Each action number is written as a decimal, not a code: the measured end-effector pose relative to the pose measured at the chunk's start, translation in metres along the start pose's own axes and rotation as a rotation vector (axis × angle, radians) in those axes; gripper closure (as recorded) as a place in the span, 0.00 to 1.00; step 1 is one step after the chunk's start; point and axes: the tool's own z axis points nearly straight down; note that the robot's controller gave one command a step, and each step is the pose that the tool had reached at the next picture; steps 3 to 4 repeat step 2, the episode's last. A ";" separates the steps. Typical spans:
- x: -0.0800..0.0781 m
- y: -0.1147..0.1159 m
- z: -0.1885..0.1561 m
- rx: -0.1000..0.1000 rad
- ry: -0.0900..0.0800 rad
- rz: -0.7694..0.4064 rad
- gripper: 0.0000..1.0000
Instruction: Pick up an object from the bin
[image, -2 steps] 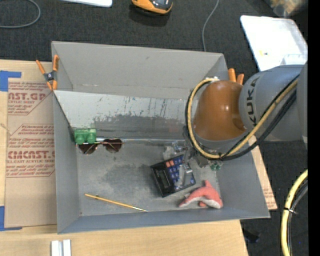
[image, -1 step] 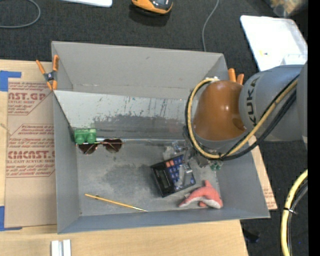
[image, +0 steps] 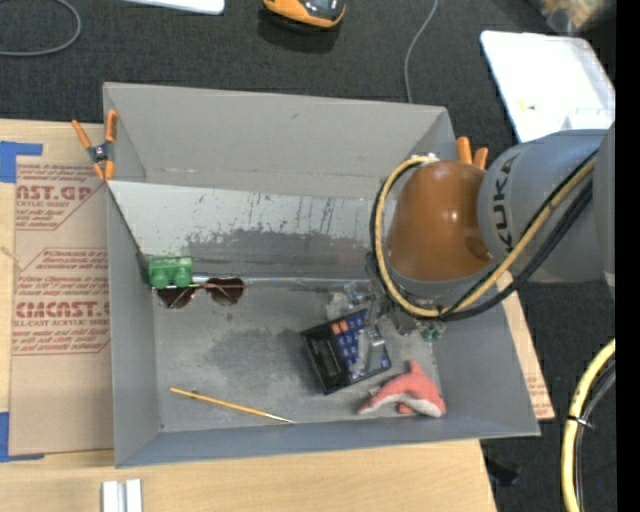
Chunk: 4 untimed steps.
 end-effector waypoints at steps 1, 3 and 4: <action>0.000 0.000 0.000 0.000 0.000 0.000 1.00; 0.000 0.000 0.000 0.000 0.000 0.000 1.00; 0.000 0.000 0.000 0.000 0.000 0.000 1.00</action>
Offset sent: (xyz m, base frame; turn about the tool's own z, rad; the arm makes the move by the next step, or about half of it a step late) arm 0.0000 0.0000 0.0000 0.0000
